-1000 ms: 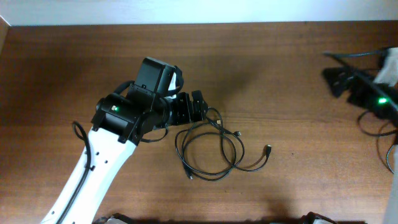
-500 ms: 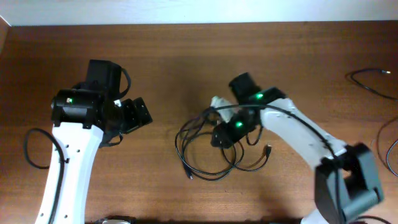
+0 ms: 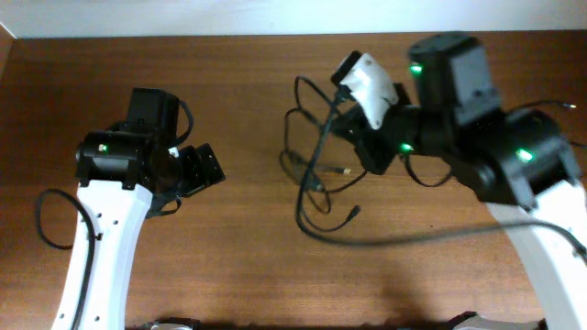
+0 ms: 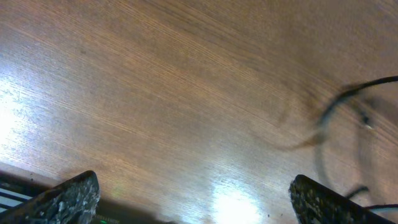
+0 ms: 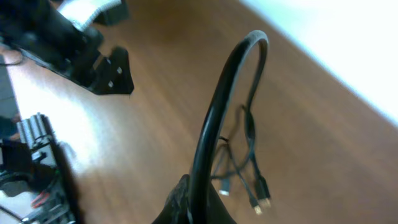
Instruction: Untangle cables
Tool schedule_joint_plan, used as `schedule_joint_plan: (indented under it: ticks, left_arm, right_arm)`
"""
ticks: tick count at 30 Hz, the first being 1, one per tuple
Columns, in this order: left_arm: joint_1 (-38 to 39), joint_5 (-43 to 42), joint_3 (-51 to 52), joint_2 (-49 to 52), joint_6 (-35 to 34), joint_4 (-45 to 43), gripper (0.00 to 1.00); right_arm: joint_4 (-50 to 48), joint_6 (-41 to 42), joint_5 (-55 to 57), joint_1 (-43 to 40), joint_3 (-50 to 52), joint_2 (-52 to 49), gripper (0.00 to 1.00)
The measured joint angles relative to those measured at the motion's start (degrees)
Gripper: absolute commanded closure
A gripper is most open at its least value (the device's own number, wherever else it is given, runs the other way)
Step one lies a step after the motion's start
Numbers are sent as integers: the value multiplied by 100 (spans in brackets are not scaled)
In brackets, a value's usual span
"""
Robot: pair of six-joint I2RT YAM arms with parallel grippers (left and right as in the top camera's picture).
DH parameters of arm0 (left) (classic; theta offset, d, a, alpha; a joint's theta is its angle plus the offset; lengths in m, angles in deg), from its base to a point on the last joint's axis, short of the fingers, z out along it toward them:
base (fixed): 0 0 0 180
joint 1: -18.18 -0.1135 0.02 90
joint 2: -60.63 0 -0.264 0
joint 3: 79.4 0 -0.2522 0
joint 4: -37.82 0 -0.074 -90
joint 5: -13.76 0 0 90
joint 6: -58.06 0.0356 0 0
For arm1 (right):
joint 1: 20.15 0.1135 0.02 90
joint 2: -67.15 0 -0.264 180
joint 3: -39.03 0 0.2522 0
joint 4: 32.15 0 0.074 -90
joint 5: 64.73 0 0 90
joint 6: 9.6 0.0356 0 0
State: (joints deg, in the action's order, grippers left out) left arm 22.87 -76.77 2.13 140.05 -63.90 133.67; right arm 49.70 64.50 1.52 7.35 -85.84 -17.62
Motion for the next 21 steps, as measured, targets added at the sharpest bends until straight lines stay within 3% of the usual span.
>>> schedule_joint_plan:
  ticks: [5, 21]
  left_arm:
    - [0, -2, 0, 0, -2, 0, 1]
    - [-2, 125, 0, 0, 0, -411, 1]
  right_arm:
    - [1163, -706, 581, 0, -9, -136, 96]
    - [1056, -850, 2, 0, -407, -304, 96]
